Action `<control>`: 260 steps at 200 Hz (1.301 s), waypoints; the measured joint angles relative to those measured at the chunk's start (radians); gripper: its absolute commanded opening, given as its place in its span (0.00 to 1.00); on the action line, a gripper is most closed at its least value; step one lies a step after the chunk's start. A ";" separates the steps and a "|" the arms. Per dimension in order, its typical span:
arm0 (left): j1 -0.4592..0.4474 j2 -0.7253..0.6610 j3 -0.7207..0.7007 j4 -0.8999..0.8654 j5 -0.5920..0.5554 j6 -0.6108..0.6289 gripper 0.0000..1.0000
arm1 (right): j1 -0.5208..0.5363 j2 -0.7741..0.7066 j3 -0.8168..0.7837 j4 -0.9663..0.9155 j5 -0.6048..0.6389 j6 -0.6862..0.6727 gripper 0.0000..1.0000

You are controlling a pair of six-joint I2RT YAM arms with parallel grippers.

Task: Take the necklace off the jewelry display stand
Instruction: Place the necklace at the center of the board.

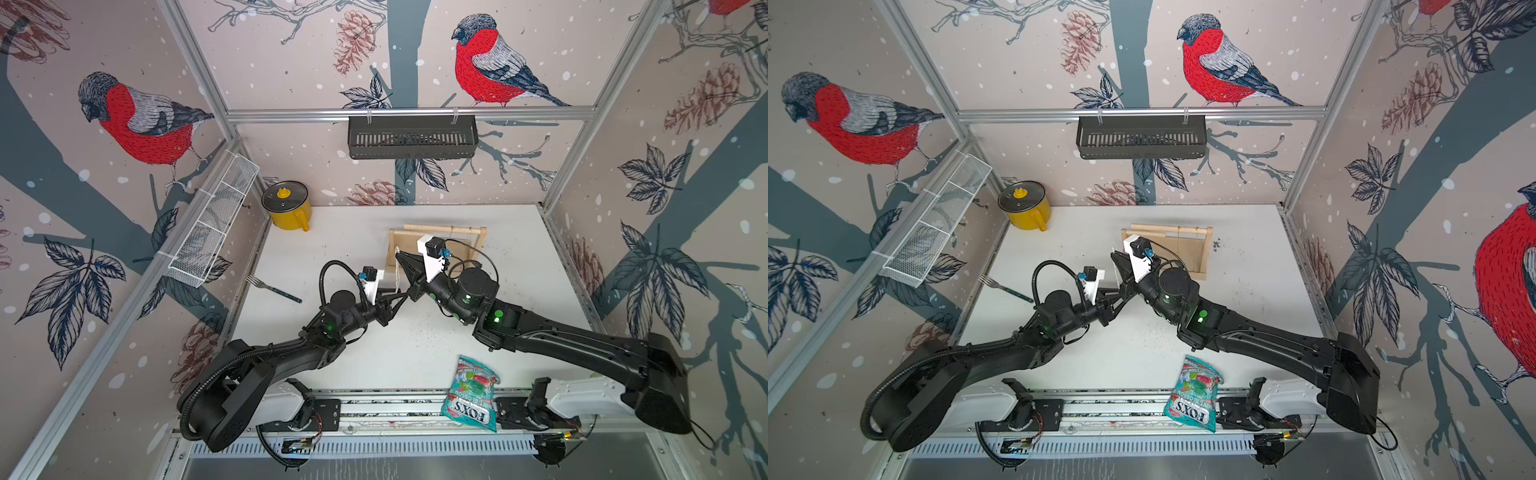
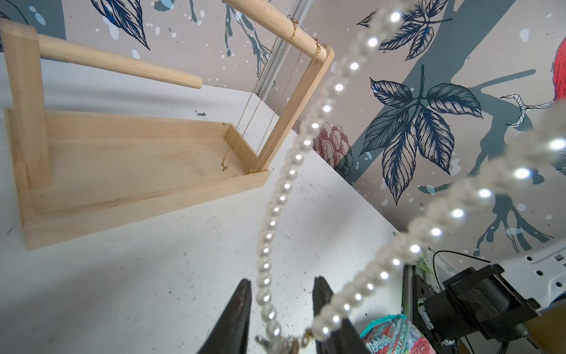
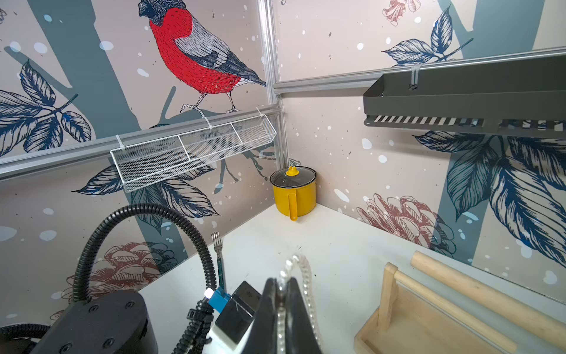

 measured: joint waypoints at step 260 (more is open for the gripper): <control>-0.096 -0.230 -0.084 -0.320 0.015 -0.021 0.00 | -0.002 0.000 -0.093 -0.051 0.074 0.105 0.01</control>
